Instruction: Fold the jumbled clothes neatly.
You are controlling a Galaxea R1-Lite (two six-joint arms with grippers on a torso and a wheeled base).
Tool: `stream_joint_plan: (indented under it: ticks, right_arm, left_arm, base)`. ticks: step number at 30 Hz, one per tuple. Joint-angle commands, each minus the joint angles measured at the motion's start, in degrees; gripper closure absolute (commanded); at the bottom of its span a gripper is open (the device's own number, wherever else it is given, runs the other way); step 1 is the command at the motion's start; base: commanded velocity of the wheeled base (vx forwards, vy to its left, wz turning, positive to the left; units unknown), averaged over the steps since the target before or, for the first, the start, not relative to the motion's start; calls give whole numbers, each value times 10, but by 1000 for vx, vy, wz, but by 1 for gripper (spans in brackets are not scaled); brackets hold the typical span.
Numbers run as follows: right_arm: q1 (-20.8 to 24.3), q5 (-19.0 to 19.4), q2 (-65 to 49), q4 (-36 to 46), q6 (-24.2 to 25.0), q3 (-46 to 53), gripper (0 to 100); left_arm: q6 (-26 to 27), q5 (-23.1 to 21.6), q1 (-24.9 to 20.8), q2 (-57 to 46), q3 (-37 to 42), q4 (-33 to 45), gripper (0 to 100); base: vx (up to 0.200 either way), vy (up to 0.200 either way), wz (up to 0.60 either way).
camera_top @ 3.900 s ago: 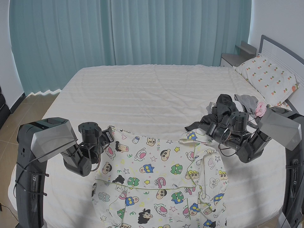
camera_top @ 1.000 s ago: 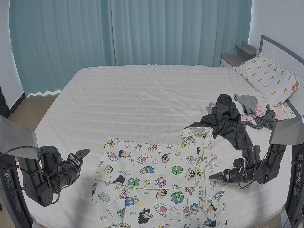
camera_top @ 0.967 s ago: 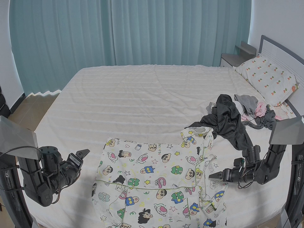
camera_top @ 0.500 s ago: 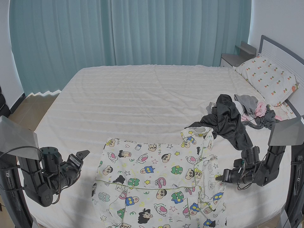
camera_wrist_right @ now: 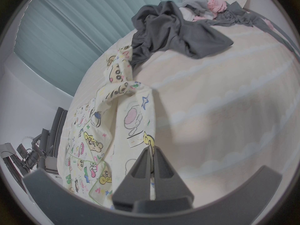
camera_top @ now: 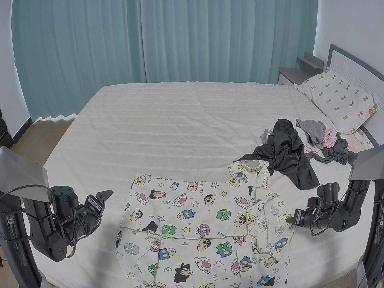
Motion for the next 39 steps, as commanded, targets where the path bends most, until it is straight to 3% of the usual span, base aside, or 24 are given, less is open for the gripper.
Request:
stream_joint_plan:
  ticks: [1,13,24,31,32,35,39]
  right_arm:
    - [-27,0,-4,2,-15,-2,100]
    - [-103,-24,-14,62,-97,-30,100]
    - [-107,-73,-20,92,-136,-33,100]
    - [-107,-88,-16,93,-138,-35,100]
    - [-107,-90,-15,93,-138,-36,0]
    - [-107,-90,-16,91,-138,-36,0]
    - [-98,-85,-35,86,-150,-27,0]
  left_arm:
    - [0,0,-1,2,1,-10,0]
    - [0,7,-1,5,0,-10,0]
    - [0,6,-2,6,1,-10,0]
    - [0,4,-31,5,13,-10,0]
    - [0,3,-38,5,18,-10,0]
    - [0,-1,-63,3,32,-10,0]
    - [-1,-3,-140,1,88,-10,0]
  base:
    - [0,0,0]
    - [0,0,0]
    - [0,0,0]
    - [0,0,0]
    - [0,0,0]
    - [0,0,0]
    - [0,0,0]
